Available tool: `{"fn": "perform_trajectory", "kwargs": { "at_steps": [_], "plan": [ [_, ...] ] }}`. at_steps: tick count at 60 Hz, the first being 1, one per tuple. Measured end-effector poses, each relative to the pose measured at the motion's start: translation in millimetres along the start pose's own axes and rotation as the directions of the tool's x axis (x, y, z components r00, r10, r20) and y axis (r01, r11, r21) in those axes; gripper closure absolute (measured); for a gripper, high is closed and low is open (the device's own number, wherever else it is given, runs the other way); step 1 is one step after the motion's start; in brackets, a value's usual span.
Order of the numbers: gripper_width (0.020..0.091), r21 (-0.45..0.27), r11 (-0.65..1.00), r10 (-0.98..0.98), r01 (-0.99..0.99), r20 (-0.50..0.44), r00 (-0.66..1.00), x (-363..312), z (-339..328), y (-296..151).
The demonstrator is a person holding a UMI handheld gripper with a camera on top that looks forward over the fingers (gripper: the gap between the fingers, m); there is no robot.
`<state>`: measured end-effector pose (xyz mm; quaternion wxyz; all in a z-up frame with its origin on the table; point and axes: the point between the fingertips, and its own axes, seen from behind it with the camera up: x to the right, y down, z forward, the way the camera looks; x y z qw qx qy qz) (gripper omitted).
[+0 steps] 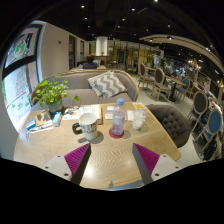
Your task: Pour water
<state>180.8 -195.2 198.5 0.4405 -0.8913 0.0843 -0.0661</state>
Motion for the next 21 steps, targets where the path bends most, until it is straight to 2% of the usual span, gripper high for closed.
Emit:
{"fn": "perform_trajectory", "kwargs": {
  "at_steps": [14, 21],
  "plan": [
    [0.0248, -0.009, 0.999, -0.054, 0.053, -0.050, 0.997, 1.9, -27.3, 17.9],
    [0.0249, -0.022, 0.999, -0.030, 0.030, -0.042, 0.999, -5.7, -28.8, 22.8]
  ]
}}
